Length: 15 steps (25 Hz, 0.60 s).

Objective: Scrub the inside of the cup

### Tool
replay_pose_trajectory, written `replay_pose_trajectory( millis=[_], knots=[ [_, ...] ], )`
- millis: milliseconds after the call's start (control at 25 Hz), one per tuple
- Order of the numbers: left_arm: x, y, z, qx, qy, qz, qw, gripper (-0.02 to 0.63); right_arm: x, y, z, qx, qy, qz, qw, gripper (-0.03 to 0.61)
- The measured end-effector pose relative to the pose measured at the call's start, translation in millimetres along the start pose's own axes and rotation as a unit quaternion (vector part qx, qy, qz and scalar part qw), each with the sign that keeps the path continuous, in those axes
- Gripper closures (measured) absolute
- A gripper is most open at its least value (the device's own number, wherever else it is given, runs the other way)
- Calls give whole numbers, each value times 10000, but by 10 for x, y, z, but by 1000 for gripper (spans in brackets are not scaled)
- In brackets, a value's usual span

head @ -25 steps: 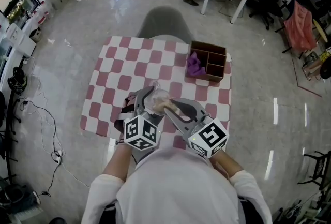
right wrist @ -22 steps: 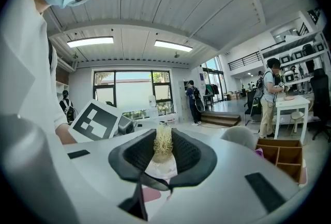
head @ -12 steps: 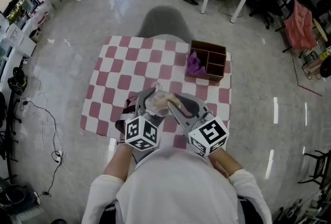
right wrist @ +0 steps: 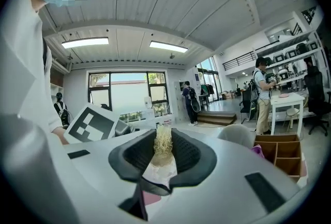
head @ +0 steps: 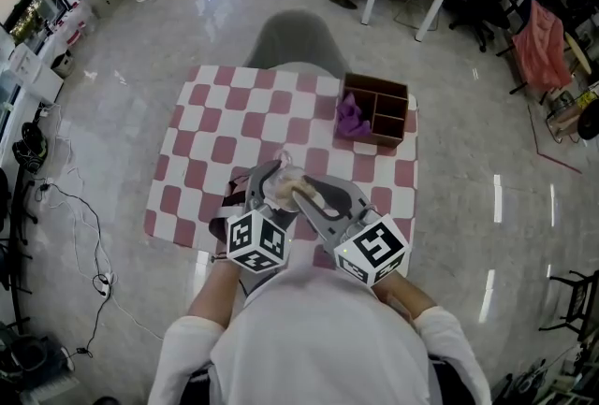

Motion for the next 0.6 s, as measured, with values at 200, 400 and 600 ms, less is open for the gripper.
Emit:
replay_pose_trajectory(
  millis=[200,400,600],
  knots=[
    [0,-27,-70,117,22,-45,9999,235,-66,64,-163,391,-113,-317,9987,472],
    [66,-59,7,78,406,-74,9991,235,-5,117,-215,469,-224,-203,9984,472],
    [118,-86,132,-1,646,-79,9979,235,49,141,-202,435,-312,-157,9984,472]
  ],
)
Point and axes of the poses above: the fingertips, and each gripper's own axes: y backward along the fingers, z to its left, x out of its underside, the point moved 6 cm from there along y, backward along the fingers, and after that the axes turned 8 degrees about -x, right-handed, at the moved point
